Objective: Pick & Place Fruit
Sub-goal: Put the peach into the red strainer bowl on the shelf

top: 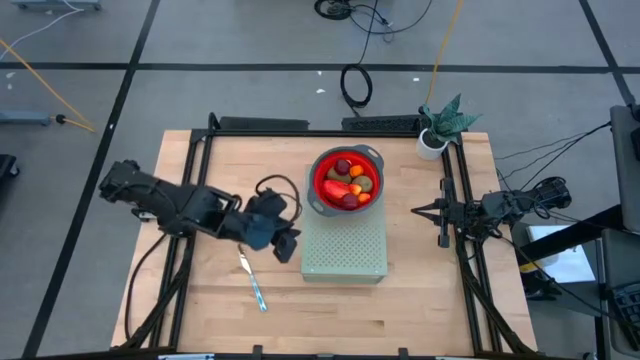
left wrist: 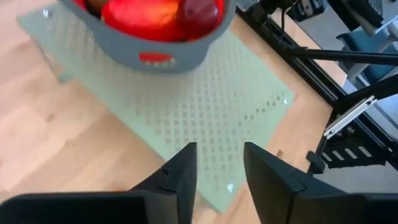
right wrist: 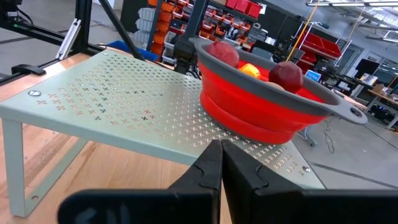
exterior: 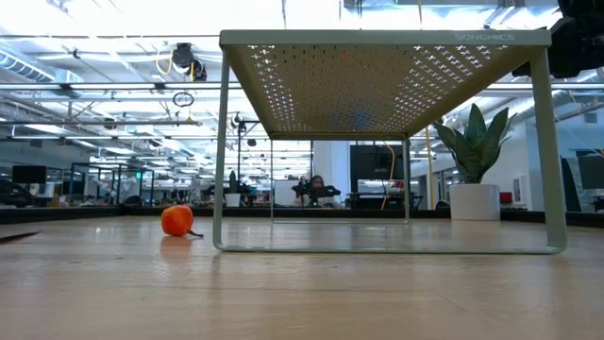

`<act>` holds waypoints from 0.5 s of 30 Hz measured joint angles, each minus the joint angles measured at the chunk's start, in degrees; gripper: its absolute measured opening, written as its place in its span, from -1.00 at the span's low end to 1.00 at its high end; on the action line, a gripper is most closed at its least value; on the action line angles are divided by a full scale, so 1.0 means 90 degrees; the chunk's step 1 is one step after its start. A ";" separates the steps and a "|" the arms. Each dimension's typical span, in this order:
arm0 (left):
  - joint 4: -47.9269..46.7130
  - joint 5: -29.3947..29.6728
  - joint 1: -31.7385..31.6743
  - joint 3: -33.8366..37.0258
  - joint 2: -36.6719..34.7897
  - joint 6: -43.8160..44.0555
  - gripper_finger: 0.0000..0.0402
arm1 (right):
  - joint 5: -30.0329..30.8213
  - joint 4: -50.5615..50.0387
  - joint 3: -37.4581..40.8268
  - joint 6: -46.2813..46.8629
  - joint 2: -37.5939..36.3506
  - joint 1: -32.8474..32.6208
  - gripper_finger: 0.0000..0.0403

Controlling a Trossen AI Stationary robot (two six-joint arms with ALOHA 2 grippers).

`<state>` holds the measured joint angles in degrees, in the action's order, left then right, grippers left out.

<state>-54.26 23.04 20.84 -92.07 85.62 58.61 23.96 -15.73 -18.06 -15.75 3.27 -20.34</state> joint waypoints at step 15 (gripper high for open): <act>-0.0978 0.0059 0.0324 0.0043 0.0213 0.0834 -0.96 | 0.0000 0.0000 0.0000 -0.0007 0.0000 0.0000 -1.00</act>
<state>-63.06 23.57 23.76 -91.69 87.54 66.12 23.97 -15.73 -18.06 -15.81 3.27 -20.34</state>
